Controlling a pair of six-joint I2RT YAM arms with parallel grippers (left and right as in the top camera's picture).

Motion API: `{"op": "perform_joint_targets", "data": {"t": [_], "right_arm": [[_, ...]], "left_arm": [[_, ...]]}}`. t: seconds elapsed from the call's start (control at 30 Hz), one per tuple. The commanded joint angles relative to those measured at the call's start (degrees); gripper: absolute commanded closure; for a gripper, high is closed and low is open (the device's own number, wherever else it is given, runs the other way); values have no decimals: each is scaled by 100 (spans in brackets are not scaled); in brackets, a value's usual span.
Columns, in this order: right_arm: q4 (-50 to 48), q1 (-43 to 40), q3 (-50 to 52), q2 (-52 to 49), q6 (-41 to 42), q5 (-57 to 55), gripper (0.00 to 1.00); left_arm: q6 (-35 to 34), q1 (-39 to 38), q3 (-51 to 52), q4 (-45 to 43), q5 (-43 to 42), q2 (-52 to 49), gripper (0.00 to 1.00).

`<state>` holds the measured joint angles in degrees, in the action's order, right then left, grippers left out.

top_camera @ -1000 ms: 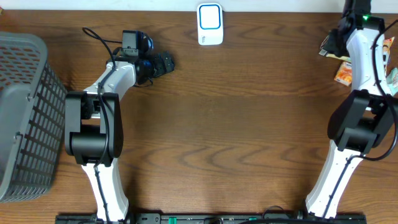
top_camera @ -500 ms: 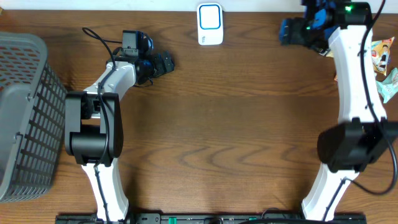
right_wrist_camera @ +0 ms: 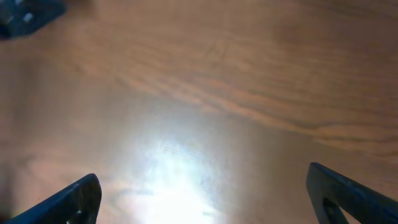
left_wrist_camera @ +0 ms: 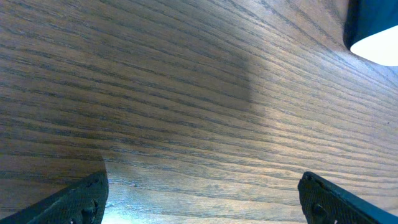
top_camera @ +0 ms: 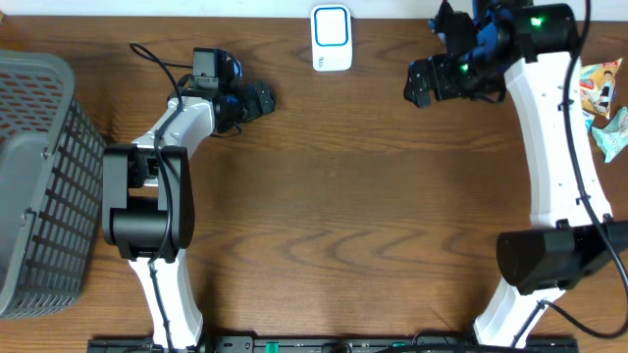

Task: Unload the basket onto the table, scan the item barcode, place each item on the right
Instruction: 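Release the tin at the right edge and pull the right gripper back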

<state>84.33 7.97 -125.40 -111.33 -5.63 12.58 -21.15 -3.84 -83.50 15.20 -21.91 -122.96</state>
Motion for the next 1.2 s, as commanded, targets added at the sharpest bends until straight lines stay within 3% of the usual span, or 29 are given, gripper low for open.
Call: {"op": "perform_joint_targets", "data": {"t": [0.0,0.23,0.63,0.87,1.17], "right_arm": [[195,-4,-37,568,-479,326,1],[490,-4,437,1362,-586,258,1],[-402,-4,3871,3628,-428,188,1],[-398,-4,4767,3803,-424,197,1],[-249,-4,5021,3792,-428,190,1]], "left_arm": [[-11,39,142,149,166,-197,2],[-11,39,144,149,166,-197,2],[-11,39,144,149,166,-197,2],[-11,39,142,149,166,-197,2],[-11,39,142,149,166,-197,2]]}}
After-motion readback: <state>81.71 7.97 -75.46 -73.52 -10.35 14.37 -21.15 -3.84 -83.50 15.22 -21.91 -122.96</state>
